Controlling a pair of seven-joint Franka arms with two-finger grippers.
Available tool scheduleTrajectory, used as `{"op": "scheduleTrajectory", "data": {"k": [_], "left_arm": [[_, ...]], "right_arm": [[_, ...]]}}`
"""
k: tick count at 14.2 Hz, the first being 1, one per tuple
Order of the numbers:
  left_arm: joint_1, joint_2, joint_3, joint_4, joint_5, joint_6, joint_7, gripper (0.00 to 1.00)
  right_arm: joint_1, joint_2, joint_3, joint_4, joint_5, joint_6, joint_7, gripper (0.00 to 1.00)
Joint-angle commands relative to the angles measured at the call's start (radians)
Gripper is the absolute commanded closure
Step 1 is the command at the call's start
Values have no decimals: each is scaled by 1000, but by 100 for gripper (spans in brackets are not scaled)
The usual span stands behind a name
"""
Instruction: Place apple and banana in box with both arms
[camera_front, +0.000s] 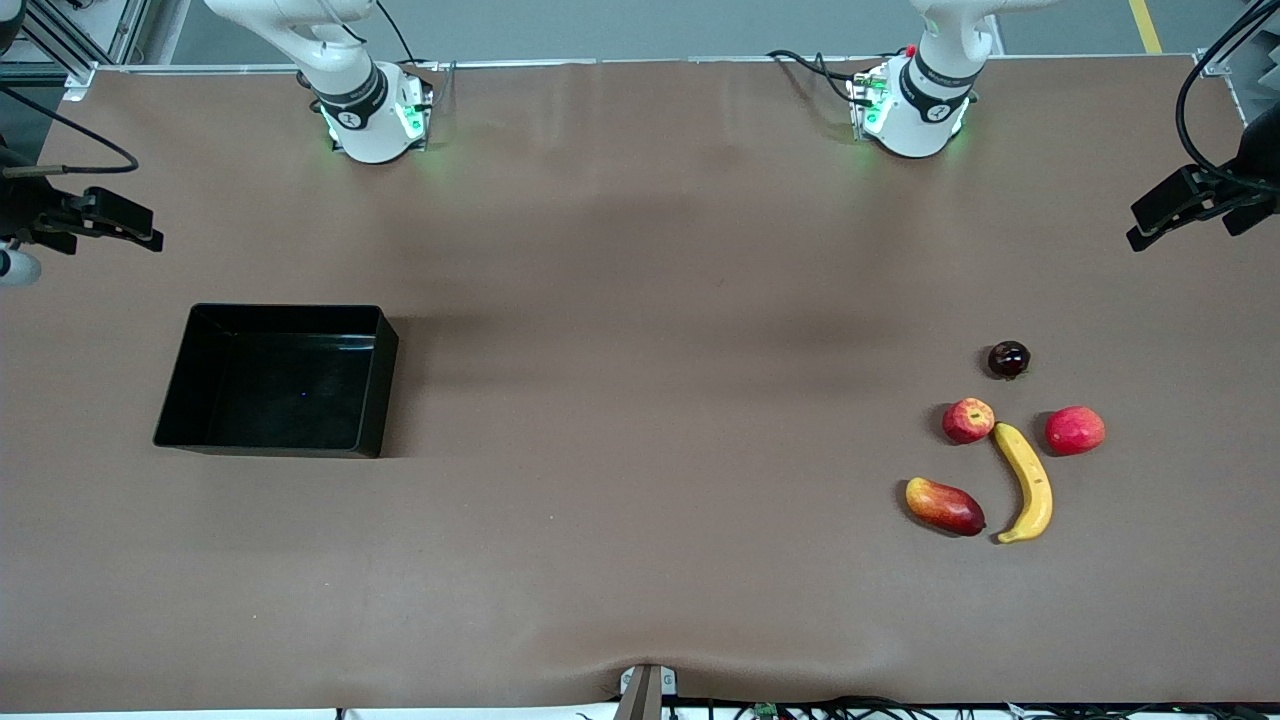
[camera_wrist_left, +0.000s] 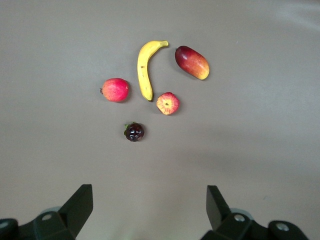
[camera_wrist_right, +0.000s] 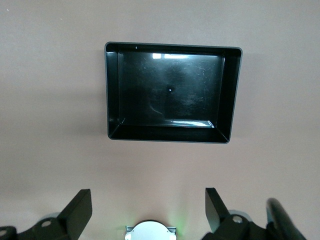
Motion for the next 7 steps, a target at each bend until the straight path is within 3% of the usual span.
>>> {"op": "scheduleTrajectory", "data": {"k": [1, 7], "left_arm": [[7, -10, -4, 0, -13, -13, 9, 0], [10, -4, -4, 26, -13, -13, 3, 0]], "right_arm": [[-14, 3, 8, 25, 17, -8, 2, 0], [-17, 34, 6, 30, -3, -6, -4, 0]]}}
